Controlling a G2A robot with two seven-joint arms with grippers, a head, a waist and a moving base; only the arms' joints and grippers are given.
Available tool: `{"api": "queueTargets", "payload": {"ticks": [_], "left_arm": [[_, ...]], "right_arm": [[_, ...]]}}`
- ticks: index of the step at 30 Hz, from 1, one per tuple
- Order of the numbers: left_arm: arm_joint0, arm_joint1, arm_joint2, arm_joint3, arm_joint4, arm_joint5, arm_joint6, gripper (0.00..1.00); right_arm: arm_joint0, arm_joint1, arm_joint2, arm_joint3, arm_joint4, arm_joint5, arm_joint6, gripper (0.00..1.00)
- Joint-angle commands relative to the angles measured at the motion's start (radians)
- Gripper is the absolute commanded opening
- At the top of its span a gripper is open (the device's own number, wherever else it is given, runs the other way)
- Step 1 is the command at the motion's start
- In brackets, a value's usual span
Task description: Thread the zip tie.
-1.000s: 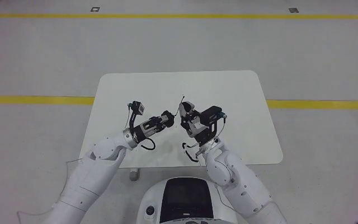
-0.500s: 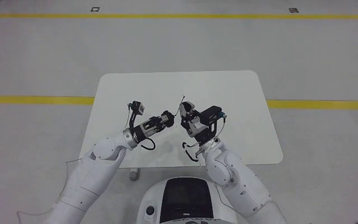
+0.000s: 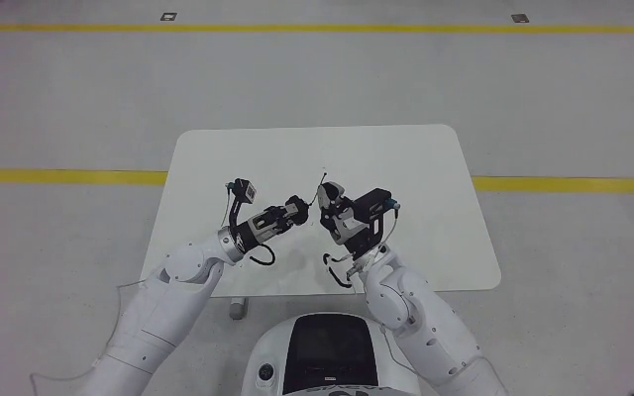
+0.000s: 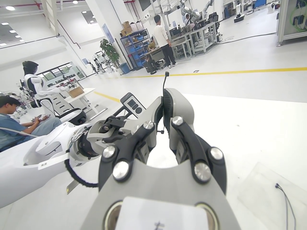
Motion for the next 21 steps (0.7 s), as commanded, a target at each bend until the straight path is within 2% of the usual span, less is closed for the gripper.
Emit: {"api": "queueTargets", "payload": {"ticks": [1, 21], "left_arm": [[0.000, 0.000, 0.000, 0.000, 0.000, 0.000, 0.000, 0.00], [0.000, 0.000, 0.000, 0.000, 0.000, 0.000, 0.000, 0.00]], "right_arm": [[-0.001, 0.000, 0.001, -0.001, 0.002, 0.000, 0.001, 0.00], [0.018, -0.009, -0.016, 0.047, 0.022, 0.013, -0.001, 0.00]]}}
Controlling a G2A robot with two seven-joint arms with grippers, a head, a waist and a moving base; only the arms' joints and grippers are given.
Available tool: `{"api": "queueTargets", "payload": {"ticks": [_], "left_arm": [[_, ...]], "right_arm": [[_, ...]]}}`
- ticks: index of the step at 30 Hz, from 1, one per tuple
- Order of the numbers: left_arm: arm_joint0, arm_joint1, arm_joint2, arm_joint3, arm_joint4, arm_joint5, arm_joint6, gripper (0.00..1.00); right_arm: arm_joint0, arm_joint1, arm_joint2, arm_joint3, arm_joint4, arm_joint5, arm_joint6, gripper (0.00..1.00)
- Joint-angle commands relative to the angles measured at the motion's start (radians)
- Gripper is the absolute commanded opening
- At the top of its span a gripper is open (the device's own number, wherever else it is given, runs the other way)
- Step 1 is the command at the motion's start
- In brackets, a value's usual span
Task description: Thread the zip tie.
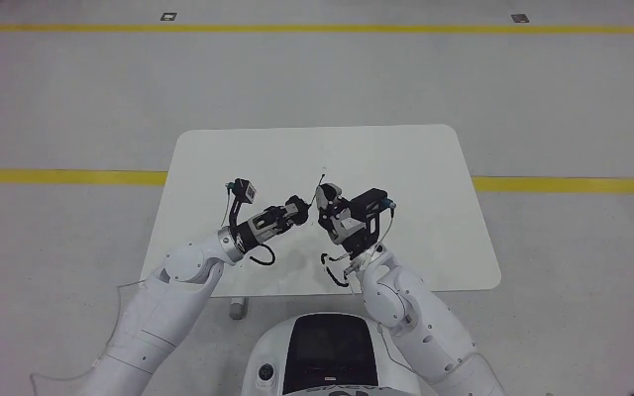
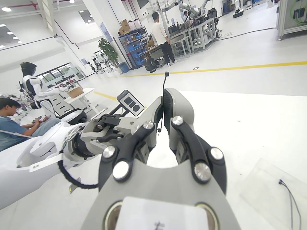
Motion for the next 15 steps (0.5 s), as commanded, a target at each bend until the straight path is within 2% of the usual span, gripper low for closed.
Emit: {"api": "queueTargets", "payload": {"ticks": [1, 15], "left_arm": [[0.000, 0.000, 0.000, 0.000, 0.000, 0.000, 0.000, 0.00], [0.000, 0.000, 0.000, 0.000, 0.000, 0.000, 0.000, 0.00]], "right_arm": [[0.000, 0.000, 0.000, 0.004, 0.001, 0.001, 0.003, 0.00], [-0.011, 0.002, 0.011, -0.002, 0.001, -0.015, 0.006, 0.00]]}}
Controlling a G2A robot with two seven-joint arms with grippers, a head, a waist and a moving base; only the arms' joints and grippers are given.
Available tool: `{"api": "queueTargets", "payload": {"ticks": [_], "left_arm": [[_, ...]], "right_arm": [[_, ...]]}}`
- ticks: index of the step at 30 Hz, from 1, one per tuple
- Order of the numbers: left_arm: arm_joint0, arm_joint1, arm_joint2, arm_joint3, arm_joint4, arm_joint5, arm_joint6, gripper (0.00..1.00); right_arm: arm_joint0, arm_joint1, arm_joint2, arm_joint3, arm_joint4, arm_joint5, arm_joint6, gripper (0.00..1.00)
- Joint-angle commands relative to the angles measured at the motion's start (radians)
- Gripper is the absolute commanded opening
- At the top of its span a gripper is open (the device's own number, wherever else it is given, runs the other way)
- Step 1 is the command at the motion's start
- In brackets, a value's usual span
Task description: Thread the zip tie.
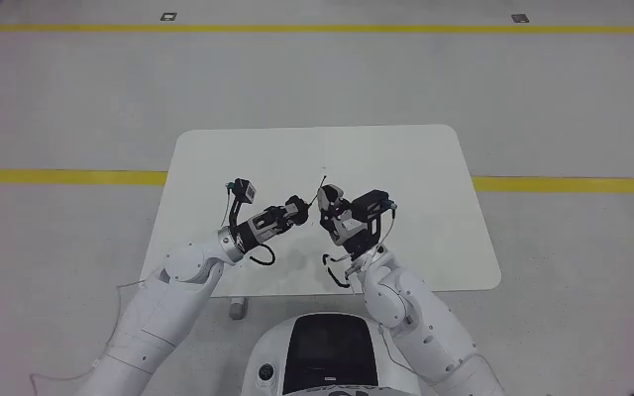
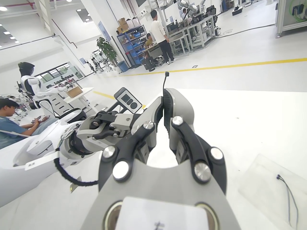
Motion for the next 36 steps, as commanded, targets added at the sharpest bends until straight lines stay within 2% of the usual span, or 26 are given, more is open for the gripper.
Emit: {"api": "queueTargets", "payload": {"ticks": [1, 23, 24, 25, 26, 30, 34, 36], "left_arm": [[0.000, 0.000, 0.000, 0.000, 0.000, 0.000, 0.000, 0.00], [0.000, 0.000, 0.000, 0.000, 0.000, 0.000, 0.000, 0.00], [0.000, 0.000, 0.000, 0.000, 0.000, 0.000, 0.000, 0.00], [0.000, 0.000, 0.000, 0.000, 0.000, 0.000, 0.000, 0.00], [0.000, 0.000, 0.000, 0.000, 0.000, 0.000, 0.000, 0.00], [0.000, 0.000, 0.000, 0.000, 0.000, 0.000, 0.000, 0.00], [0.000, 0.000, 0.000, 0.000, 0.000, 0.000, 0.000, 0.00], [0.000, 0.000, 0.000, 0.000, 0.000, 0.000, 0.000, 0.00]], "right_arm": [[-0.002, 0.001, 0.001, -0.001, -0.002, -0.007, 0.008, 0.00], [0.003, -0.002, -0.010, 0.021, 0.013, -0.019, 0.026, 0.00], [0.004, -0.002, -0.009, 0.022, 0.013, -0.020, 0.028, 0.06], [0.004, -0.001, -0.010, 0.022, 0.013, -0.023, 0.028, 0.75], [0.004, -0.001, -0.009, 0.021, 0.012, -0.026, 0.027, 1.00], [-0.009, 0.003, 0.008, 0.002, 0.002, -0.034, 0.014, 1.00], [-0.035, 0.015, 0.040, -0.033, -0.049, -0.078, -0.012, 1.00], [-0.041, 0.017, 0.047, -0.038, -0.056, -0.082, -0.023, 1.00]]}}
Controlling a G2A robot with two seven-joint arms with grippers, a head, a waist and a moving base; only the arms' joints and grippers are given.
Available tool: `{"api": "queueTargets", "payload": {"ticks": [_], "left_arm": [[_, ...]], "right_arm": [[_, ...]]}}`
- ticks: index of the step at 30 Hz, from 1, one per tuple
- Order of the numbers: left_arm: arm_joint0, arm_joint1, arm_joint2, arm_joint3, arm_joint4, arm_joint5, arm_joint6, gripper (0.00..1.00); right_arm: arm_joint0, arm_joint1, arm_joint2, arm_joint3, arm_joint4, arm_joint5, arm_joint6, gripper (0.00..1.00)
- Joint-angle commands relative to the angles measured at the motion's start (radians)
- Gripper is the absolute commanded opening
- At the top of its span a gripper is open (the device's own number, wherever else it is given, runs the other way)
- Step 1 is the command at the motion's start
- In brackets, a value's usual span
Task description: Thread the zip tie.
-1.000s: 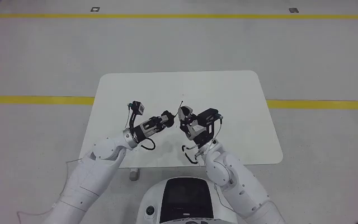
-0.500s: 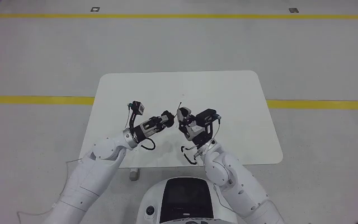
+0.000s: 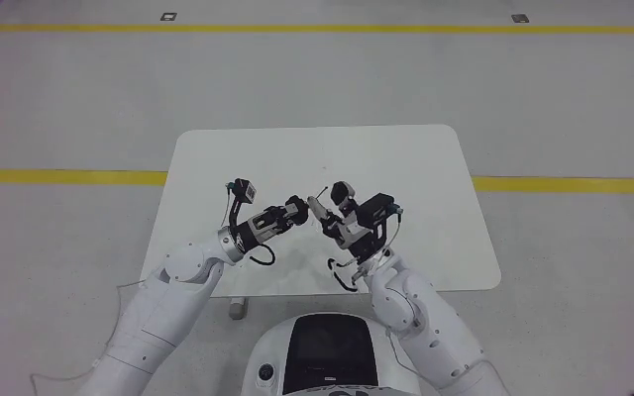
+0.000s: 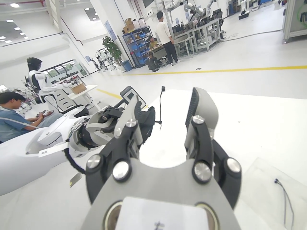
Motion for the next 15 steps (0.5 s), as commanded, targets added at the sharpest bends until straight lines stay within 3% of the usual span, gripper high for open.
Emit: {"api": "queueTargets", "payload": {"ticks": [1, 8, 11, 15], "left_arm": [[0.000, 0.000, 0.000, 0.000, 0.000, 0.000, 0.000, 0.00], [0.000, 0.000, 0.000, 0.000, 0.000, 0.000, 0.000, 0.00], [0.003, -0.001, -0.004, -0.008, -0.050, 0.031, 0.007, 0.00], [0.008, 0.003, -0.030, -0.007, -0.185, 0.109, -0.059, 0.00]], "right_arm": [[-0.001, 0.000, 0.001, 0.000, -0.001, 0.000, -0.002, 1.00], [-0.001, 0.000, 0.001, 0.000, -0.001, 0.000, -0.002, 1.00], [0.011, 0.010, 0.012, -0.007, -0.153, 0.001, -0.006, 1.00], [0.004, 0.024, 0.029, -0.010, -0.319, -0.026, -0.041, 1.00]]}}
